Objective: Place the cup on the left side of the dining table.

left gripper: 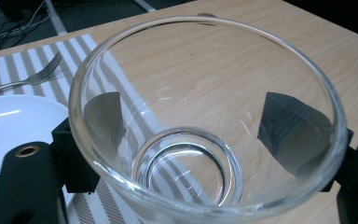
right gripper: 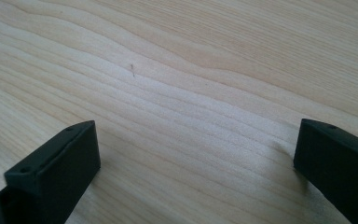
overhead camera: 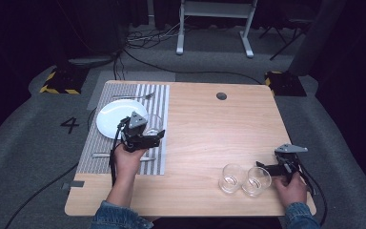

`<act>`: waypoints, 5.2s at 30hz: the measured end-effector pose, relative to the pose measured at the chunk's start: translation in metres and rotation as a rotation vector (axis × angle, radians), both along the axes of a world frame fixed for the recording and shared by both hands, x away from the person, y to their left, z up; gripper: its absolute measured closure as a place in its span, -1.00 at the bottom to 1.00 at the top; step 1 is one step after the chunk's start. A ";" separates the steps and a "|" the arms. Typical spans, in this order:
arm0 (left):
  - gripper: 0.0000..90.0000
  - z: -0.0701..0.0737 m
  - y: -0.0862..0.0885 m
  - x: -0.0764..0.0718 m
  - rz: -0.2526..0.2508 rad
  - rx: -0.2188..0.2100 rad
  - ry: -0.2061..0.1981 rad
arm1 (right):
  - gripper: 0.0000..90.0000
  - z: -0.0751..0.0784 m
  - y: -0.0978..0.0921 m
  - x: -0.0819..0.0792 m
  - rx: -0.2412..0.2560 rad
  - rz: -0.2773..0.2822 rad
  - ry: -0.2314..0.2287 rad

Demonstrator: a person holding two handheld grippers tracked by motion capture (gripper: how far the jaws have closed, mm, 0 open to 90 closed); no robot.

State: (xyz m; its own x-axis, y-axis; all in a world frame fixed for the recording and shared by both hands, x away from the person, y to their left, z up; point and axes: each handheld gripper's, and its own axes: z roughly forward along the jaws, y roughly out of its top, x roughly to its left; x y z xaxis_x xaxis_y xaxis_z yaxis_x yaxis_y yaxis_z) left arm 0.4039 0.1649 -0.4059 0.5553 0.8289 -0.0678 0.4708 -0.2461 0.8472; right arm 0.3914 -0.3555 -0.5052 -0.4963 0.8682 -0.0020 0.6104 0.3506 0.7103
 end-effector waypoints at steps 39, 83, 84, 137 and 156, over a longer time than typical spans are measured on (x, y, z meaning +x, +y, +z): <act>-0.56 -0.054 0.011 0.049 0.063 0.172 0.239 | -0.99 0.000 0.000 0.000 -0.001 -0.004 -0.001; -0.66 -0.020 0.037 -0.028 0.089 0.146 0.079 | -0.99 0.000 0.001 0.001 0.001 -0.006 0.000; -0.66 -0.020 0.039 -0.032 0.089 0.147 0.076 | -0.99 0.000 0.001 0.001 0.001 -0.006 0.000; -0.66 -0.079 0.114 -0.123 0.125 0.159 0.342 | -0.99 0.000 0.001 0.001 0.000 -0.006 0.000; -0.94 -0.108 0.124 -0.134 0.094 0.135 0.153 | -0.99 0.000 0.001 0.001 0.000 -0.005 0.000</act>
State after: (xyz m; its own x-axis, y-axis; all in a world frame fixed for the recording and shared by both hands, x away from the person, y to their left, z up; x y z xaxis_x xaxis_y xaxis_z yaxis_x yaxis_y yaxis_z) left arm 0.2701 0.2892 -0.5135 0.4672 0.8836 -0.0305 0.6175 -0.3014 0.7266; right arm 0.3923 -0.3550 -0.5053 -0.4917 0.8708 -0.0015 0.6124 0.3470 0.7103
